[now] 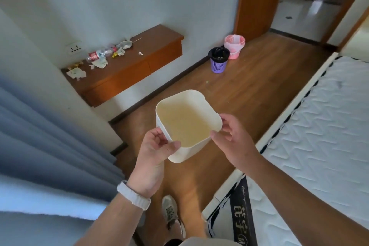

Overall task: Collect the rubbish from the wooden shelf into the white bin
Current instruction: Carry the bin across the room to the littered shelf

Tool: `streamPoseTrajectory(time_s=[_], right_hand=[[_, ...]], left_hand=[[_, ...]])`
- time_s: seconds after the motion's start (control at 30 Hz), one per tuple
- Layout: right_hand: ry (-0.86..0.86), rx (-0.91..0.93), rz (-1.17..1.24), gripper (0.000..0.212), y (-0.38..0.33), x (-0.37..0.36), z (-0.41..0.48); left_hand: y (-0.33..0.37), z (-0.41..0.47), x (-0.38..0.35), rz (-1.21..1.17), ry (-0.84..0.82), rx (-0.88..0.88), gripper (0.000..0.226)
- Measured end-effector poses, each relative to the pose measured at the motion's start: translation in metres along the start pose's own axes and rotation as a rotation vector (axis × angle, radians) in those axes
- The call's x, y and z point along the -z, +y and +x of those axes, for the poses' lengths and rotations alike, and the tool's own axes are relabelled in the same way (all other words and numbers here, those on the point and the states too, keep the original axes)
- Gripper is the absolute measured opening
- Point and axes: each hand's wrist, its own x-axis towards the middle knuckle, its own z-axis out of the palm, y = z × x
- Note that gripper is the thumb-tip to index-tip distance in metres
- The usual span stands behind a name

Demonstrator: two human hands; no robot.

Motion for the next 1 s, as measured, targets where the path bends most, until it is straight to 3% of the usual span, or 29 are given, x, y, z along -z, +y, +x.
streamPoseTrajectory(time_s=[0.2,0.37,0.5,0.67,1.0], right_hand=[[0.084,-0.058,-0.028,0.04,-0.012,-0.043,0.077],[0.108,-0.055,-0.063,0.039,-0.032,-0.092,0.146],[0.086,-0.041,-0.075,0.034,-0.042,-0.121,0.187],[0.047,-0.008,-0.096,0.031,-0.051,-0.146,0.224],[0.071,0.017,-0.029,0.033,-0.058,-0.154,0.255]], left_hand=[[0.022,0.085,0.044,-0.086,-0.012,0.08,0.062],[0.041,0.151,0.104,-0.135,-0.018,0.132,0.049],[0.056,0.19,0.143,-0.119,-0.032,0.129,0.064],[0.068,0.219,0.172,-0.12,-0.009,0.127,0.056],[0.083,0.251,0.182,-0.133,-0.058,0.106,0.072]])
